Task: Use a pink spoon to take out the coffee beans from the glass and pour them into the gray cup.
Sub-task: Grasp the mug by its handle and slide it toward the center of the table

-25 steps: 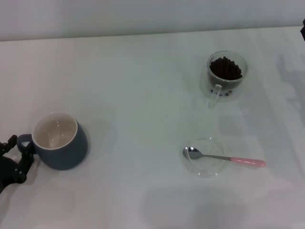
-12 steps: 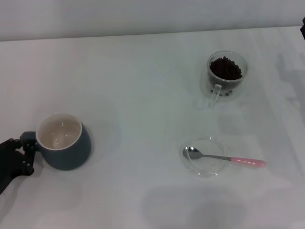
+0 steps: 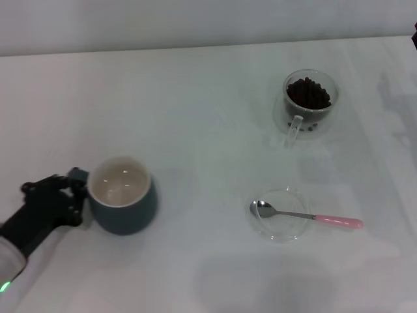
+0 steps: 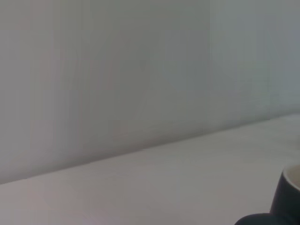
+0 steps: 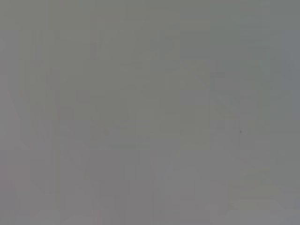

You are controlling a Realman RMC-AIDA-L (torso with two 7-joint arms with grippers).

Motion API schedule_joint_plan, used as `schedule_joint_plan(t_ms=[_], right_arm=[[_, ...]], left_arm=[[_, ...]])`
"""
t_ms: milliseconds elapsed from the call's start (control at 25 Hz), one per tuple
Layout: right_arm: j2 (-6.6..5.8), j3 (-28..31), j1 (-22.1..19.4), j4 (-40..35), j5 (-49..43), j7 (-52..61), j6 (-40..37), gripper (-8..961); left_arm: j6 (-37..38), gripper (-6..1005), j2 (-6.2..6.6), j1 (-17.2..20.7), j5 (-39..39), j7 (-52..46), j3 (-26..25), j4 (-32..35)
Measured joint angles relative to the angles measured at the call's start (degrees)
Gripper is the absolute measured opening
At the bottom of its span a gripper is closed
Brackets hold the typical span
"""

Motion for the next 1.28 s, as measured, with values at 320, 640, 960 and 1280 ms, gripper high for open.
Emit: schedule_joint_plan(t_ms=[320,640,960,1280], right_arm=[[-0.03,0.0,0.06,-0.1,-0.12,0.0,0.36,678],[-0.2,0.0,-0.25,-0.4,0.1,0.0,0.48,678],[-0.19,0.0,-0.92,-1.05,0.18,0.05,1.38,679],[-0.18,0.0,-1.26,-1.03,0.27,0.08,1.89,679]], left_arm=[[2.45,101,-0.3,-0.17,2.01,0.0,0.01,-6.5],[5.05,98,-0.5,-0.37,2.02,-0.01,1.93,-7.53],[5.29,98,-0.61,0.28,1.89,-0.18,2.46,-8.43],[5.29,119,-0.68,1.02,1.51,-0.15,2.3,-8.36]])
